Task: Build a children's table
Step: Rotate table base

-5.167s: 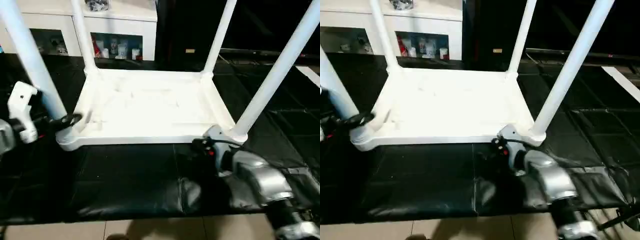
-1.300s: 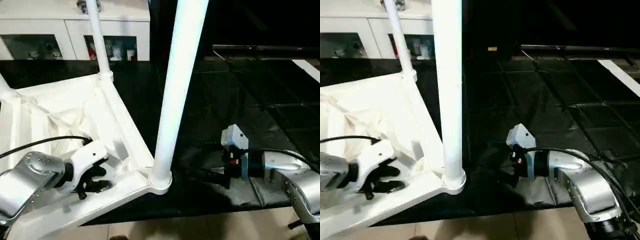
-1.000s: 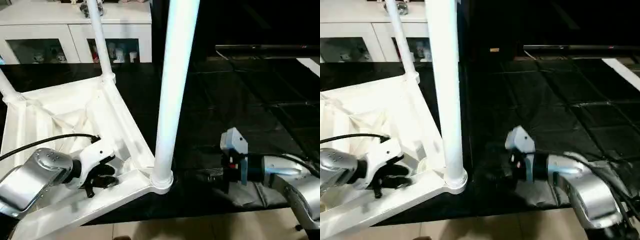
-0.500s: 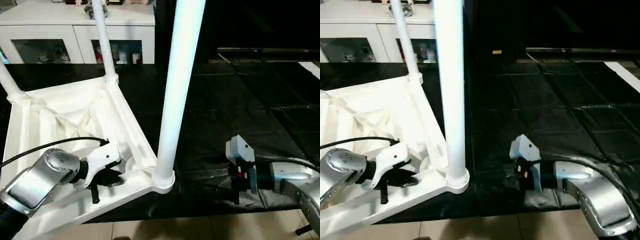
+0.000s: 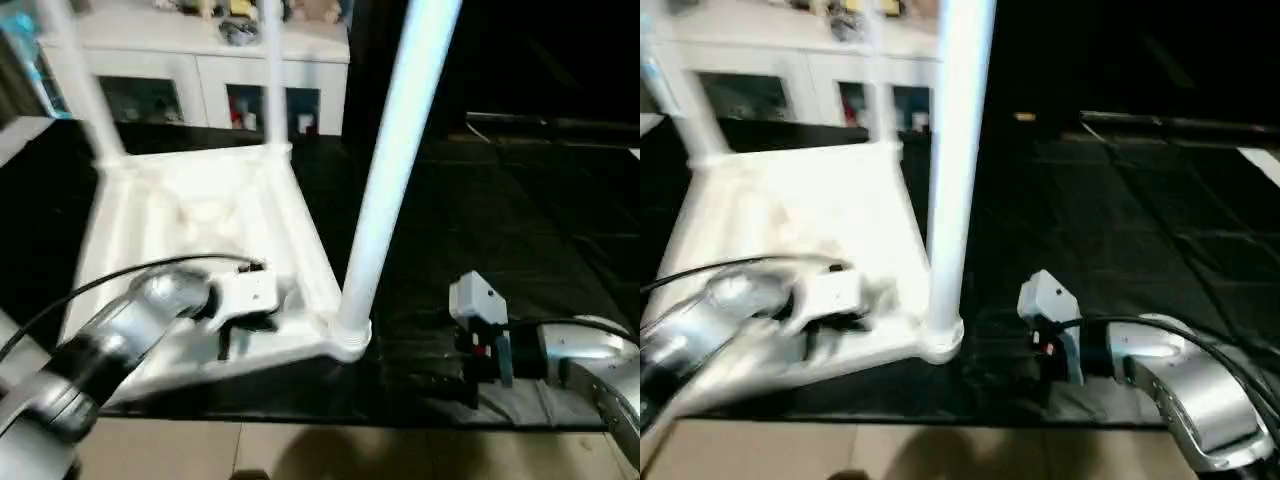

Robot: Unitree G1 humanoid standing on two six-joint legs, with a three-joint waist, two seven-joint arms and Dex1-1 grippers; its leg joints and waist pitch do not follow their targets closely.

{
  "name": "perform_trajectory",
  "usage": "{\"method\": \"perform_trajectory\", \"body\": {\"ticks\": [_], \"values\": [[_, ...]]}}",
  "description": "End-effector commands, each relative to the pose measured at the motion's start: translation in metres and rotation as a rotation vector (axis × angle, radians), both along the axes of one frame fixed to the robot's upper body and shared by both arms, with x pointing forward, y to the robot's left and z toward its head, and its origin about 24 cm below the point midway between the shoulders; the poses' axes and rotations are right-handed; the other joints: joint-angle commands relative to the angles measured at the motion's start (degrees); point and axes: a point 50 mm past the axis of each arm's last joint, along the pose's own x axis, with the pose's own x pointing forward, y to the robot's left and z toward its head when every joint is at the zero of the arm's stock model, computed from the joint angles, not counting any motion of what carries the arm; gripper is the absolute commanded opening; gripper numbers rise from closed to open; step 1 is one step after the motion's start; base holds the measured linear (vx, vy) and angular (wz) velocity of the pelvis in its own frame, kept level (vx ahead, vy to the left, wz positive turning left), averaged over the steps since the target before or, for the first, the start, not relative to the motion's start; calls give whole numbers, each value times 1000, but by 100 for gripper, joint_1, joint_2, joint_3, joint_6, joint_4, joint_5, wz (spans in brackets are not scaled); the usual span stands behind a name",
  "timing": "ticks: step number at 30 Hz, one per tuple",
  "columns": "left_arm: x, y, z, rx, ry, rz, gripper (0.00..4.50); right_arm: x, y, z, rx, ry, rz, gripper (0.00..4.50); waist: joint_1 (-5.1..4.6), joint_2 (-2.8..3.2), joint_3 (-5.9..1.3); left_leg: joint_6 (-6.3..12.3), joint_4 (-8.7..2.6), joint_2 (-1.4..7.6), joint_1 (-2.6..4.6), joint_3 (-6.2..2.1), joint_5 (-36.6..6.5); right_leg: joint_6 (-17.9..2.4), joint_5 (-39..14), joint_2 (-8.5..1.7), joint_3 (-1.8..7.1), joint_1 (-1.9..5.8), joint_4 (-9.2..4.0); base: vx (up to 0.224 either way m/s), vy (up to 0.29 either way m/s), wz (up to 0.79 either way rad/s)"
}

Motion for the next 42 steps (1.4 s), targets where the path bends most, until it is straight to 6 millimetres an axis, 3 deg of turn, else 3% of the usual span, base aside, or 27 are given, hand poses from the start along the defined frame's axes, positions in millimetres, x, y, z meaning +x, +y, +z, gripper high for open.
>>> {"method": "perform_trajectory", "body": {"ticks": [1, 2, 3, 4, 5, 6, 7, 8, 10, 11, 15, 16, 17, 20, 23, 28, 29, 31, 32, 33, 34, 35, 38, 39, 40, 41, 42], "values": [[14, -24, 19, -20, -208, -99, 5, 0, -3, 4, -6, -16, -20, 450, 115, 118, -218, -263, -1094, 670, -437, -246, -4681, -55, -1643, -194, 396, 502, 938, -66, 65, -1], [19, -31, 21, -31, -230, -96, 5, -2, -4, 4, -10, -17, -26, 450, 275, 83, -238, -242, -1171, 626, -420, -61, -4799, -99, -1171, -113, 482, 389, 1010, -106, 18, 13], [24, -35, 23, -30, -260, -90, 5, -3, -5, 3, -11, -18, -33, 450, 240, -74, -256, -410, -851, 264, 194, 207, -4077, -216, -2303, -163, 790, -138, 691, 8, -56, 22], [28, -38, 24, -28, -279, -86, 5, -3, -5, 3, -12, -18, -37, 450, 117, -432, -205, -470, -226, -14, 474, 180, -3190, -1, -4032, -336, 892, -464, 39, 8, -56, 22], [31, -39, 24, -25, -289, -71, 5, -4, -6, 4, -13, -18, -41, 450, 274, -380, -237, -70, 253, -57, 215, -51, -979, -166, -5405, -879, 1216, -286, -367, 58, -56, 5], [34, -38, 24, -18, -298, -63, 5, -5, -6, 4, -13, -19, -44, 450, 362, -315, -317, 46, -87, 1, -85, -95, -139, -128, -4377, -698, 1125, 25, -120, 0, 0, 0], [36, -36, 24, -19, -295, -55, 5, -6, -5, 4, -13, -20, -46, 450, 316, -210, -358, -90, -293, 91, -95, -58, -265, -295, -2743, -404, 924, -57, 46, 0, 0, 0], [38, -32, 25, -16, -295, -38, 5, -6, -5, 4, -13, -21, -49, 450, 272, -213, -352, -123, -324, 84, -95, -40, -609, -372, -2320, -328, 894, -76, 84, 0, 0, 0], [39, -29, 28, -41, -288, -27, 5, -7, -5, 4, -13, -21, -50, 450, 203, -164, -406, -183, -344, 78, -147, -52, -1153, -558, -1655, -339, 897, -37, 185, 0, 0, 0], [40, -28, 31, -74, -276, -9, 5, -7, -5, 4, -14, -21, -53, 450, 165, -162, -424, -132, -340, 69, -175, -50, -1097, -626, -1226, -325, 881, -22, 197, 0, 0, 0], [38, -16, 39, -152, -236, -12, 61, -9, -3, 3, -10, -22, -62, 450, 115, -145, -441, 80, -296, 58, -224, -14, -857, -771, -656, -330, 871, -39, 185, 0, 0, 0], [38, -13, 40, -163, -234, -16, 66, -9, -3, 3, -9, -21, -64, 450, 122, -124, -445, 61, -292, 61, -228, -14, -887, -785, -653, -332, 869, -35, 194, 0, 0, 0], [37, -9, 42, -167, -231, -20, 77, -9, -2, 3, -8, -21, -65, 450, 110, -173, -438, 61, -302, 72, -223, -6, -892, -790, -636, -328, 866, -36, 194, 0, 0, 0], [28, 11, 55, -222, -176, -17, 104, -9, 1, 2, 5, -19, -63, 450, 86, -145, -435, 35, -318, 95, -210, -10, -906, -819, -559, -340, 867, -47, 233, 0, 0, 0], [21, 24, 65, -272, -124, 14, 123, -8, 5, 3, 20, -22, -59, 450, -17, -182, -396, 52, -343, 82, -204, 28, -960, -902, -719, -313, 860, -75, 214, 0, 0, 0], [-2, 36, 67, -333, -1, 104, 156, -4, 11, 4, 53, -37, -81, 450, -69, -146, -379, -40, -377, 106, -171, 35, -1064, -927, -898, -310, 870, -101, 227, 0, 0, 0], [-5, 32, 64, -357, 0, 119, 156, -3, 11, 4, 60, -40, -87, 450, -78, -47, -370, -89, -391, 109, -168, 20, -1173, -945, -951, -313, 874, -116, 220, 0, 0, 0], [-9, 17, 62, -481, 11, 176, 156, -3, 11, 5, 69, -45, -95, 450, -93, 12, -349, -229, -395, 112, -124, 39, -1587, -1006, -1023, -298, 892, -137, 161, 0, 0, 0], [-13, 6, 61, -555, 27, 194, 156, -4, 8, 6, 59, -53, -104, 450, -83, -20, -359, -254, -384, 113, -105, 46, -1662, -1025, -1070, -302, 895, -130, 168, 0, 0, 0], [-14, 5, 61, -561, 28, 194, 156, -4, 8, 6, 57, -55, -105, 450, -88, 130, -355, -329, -388, 121, -82, 37, -1862, -1019, -1101, -292, 903, -139, 119, 0, 0, 0], [-19, -7, 59, -591, 37, 172, 156, -5, 2, 8, 41, -71, -129, 450, -89, 156, -355, -347, -387, 86, -127, 6, -1899, -1005, -1160, -285, 897, -72, 153, 0, 0, 0], [-20, -16, 58, -599, 41, 158, 156, -4, -4, 10, 36, -84, -155, 450, -95, 99, -346, -316, -393, 84, -126, 23, -1890, -952, -1216, -284, 903, -73, 108, 0, 0, 0], [-15, -28, 55, -614, 40, 199, 186, -1, -14, 8, 2, -119, -235, 450, -145, 74, -341, -137, -358, 28, -201, 34, -1516, -776, -1470, -282, 909, -34, 80, 0, 0, 0], [-13, -34, 55, -612, 30, 217, 191, 1, -19, 7, -21, -135, -275, 450, -163, 124, -348, -125, -351, 27, -193, 27, -1432, -696, -1639, -281, 900, -45, 60, 0, 0, 0], [-13, -35, 55, -604, 37, 221, 197, 3, -20, 6, -29, -146, -306, 450, -187, 103, -348, -118, -347, 29, -195, 32, -1400, -664, -1693, -279, 903, -50, 42, 0, 0, 0], [-14, -38, 54, -585, 39, 214, 197, 5, -23, 8, -21, -156, -349, 450, -186, 303, -366, -151, -329, 16, -182, 7, -1361, -656, -1725, -282, 901, -59, 66, 0, 0, 0], [-15, -40, 53, -576, 41, 212, 211, 5, -24, 8, -10, -158, -367, 450, -238, 215, -350, -132, -350, 20, -191, 21, -1412, -626, -1729, -260, 896, -60, 8, 0, 0, 0]]}}
